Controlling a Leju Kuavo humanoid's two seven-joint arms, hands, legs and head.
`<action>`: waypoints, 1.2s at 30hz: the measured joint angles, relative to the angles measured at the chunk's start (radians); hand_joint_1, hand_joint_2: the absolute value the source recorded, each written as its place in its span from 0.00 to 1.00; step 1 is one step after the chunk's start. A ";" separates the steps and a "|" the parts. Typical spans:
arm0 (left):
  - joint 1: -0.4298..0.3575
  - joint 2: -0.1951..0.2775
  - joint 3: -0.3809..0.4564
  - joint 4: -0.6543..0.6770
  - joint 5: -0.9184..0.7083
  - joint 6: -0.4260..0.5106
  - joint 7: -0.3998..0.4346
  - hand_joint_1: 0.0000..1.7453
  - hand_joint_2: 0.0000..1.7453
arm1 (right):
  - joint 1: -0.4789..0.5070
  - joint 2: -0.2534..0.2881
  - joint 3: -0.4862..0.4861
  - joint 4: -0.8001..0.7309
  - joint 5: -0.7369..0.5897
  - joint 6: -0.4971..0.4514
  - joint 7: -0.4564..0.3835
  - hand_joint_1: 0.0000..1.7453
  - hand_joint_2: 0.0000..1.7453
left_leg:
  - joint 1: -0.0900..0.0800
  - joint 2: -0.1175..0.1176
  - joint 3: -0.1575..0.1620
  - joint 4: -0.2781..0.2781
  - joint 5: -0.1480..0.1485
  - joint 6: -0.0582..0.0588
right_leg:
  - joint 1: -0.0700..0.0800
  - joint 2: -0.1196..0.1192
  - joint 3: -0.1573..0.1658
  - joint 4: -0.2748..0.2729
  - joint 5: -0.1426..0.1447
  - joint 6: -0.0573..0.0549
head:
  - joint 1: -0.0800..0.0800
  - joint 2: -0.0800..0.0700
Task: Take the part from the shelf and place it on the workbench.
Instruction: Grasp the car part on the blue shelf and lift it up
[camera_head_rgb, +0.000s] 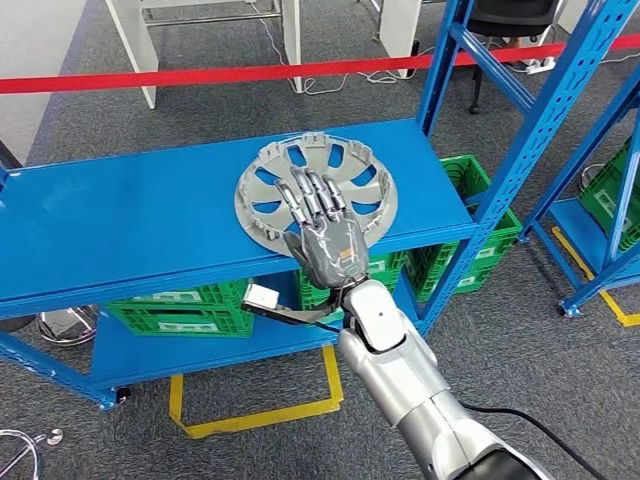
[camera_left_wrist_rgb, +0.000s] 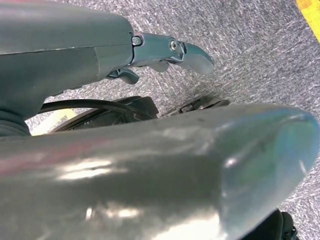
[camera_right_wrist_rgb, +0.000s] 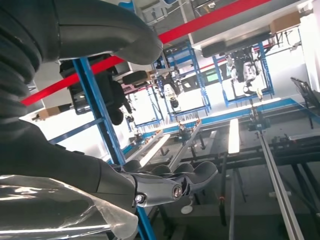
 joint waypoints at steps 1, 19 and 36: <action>0.000 0.000 0.000 0.000 -0.001 0.000 0.000 0.00 0.00 | 0.000 -0.001 0.000 0.000 0.000 0.000 0.000 0.00 1.00 | 0.000 0.000 0.000 0.000 0.000 0.000 | 0.000 0.000 0.000 0.000 0.000 0.000 | 0.000 0.000; -0.003 0.000 0.000 0.000 -0.008 0.002 -0.005 0.00 0.00 | 0.006 -0.011 -0.001 -0.011 0.003 0.000 0.001 0.00 1.00 | -0.004 0.004 0.004 -0.018 0.004 0.033 | -0.006 -0.001 -0.183 0.282 -0.087 0.012 | 0.003 0.000; -0.005 0.001 0.000 0.001 -0.017 0.009 -0.016 0.00 0.00 | 0.016 -0.021 -0.003 -0.021 0.013 -0.001 0.011 0.00 1.00 | 0.009 0.003 -0.164 0.281 -0.078 -0.039 | -0.004 0.000 -0.050 0.031 0.009 -0.042 | -0.008 0.000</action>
